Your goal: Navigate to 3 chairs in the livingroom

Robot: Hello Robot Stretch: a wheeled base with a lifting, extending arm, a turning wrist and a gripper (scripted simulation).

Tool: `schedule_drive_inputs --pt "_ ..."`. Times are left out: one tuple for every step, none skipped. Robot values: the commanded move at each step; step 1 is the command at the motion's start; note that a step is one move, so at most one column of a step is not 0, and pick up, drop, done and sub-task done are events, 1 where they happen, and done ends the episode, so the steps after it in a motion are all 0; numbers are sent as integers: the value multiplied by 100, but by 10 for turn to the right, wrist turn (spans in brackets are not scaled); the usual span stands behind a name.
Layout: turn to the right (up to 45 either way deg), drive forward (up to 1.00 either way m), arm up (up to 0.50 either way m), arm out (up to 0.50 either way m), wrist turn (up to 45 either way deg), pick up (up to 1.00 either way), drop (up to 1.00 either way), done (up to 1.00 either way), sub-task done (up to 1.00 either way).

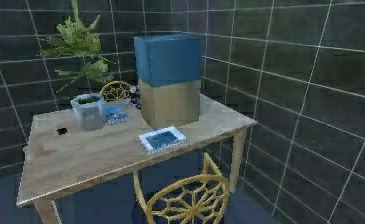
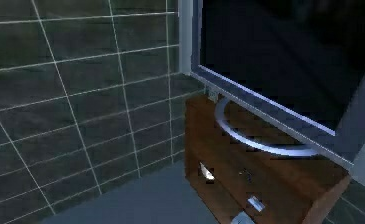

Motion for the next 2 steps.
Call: schedule_drive_inputs --pt "0 0 0 0 0 0 0 0 100" --pt "-450 0 0 0 0 0 0 0 0"
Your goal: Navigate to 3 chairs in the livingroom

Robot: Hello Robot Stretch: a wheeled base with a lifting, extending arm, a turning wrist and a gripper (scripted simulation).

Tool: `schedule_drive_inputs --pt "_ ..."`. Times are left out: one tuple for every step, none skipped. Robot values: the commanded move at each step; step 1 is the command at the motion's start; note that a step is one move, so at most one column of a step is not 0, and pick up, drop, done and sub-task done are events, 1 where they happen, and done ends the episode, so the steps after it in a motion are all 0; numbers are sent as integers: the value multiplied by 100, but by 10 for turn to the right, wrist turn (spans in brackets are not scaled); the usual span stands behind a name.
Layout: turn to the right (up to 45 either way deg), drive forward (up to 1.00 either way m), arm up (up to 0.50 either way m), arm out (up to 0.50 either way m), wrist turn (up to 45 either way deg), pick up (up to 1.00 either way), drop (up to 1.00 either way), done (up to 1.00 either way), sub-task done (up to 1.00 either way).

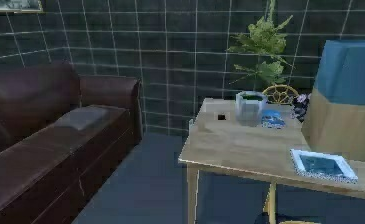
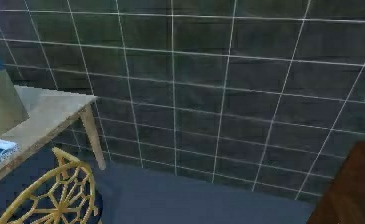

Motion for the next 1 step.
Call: schedule_drive_inputs --pt "-450 0 0 0 0 0 0 0 0"
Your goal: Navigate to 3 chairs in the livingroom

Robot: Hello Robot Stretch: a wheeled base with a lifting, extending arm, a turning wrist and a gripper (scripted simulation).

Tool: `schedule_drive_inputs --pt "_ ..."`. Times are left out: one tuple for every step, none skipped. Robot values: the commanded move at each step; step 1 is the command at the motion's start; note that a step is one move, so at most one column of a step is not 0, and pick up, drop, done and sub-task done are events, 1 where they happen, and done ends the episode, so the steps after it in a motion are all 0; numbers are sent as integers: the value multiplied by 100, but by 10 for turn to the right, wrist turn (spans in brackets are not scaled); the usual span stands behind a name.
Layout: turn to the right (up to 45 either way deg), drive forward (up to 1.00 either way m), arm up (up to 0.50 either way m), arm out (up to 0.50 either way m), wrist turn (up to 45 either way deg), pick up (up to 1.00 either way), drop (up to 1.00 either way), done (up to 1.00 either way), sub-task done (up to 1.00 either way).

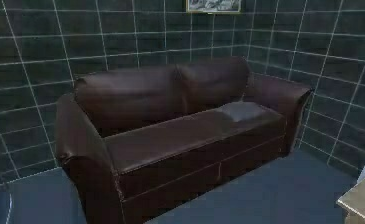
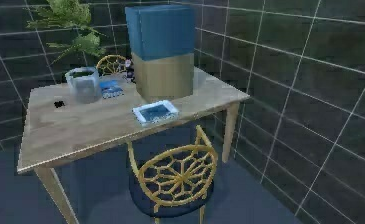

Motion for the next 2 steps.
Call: schedule_drive_inputs --pt "-270 0 0 0 0 0 0 0 0" --pt "-30 0 0 0 0 0 0 0 0"
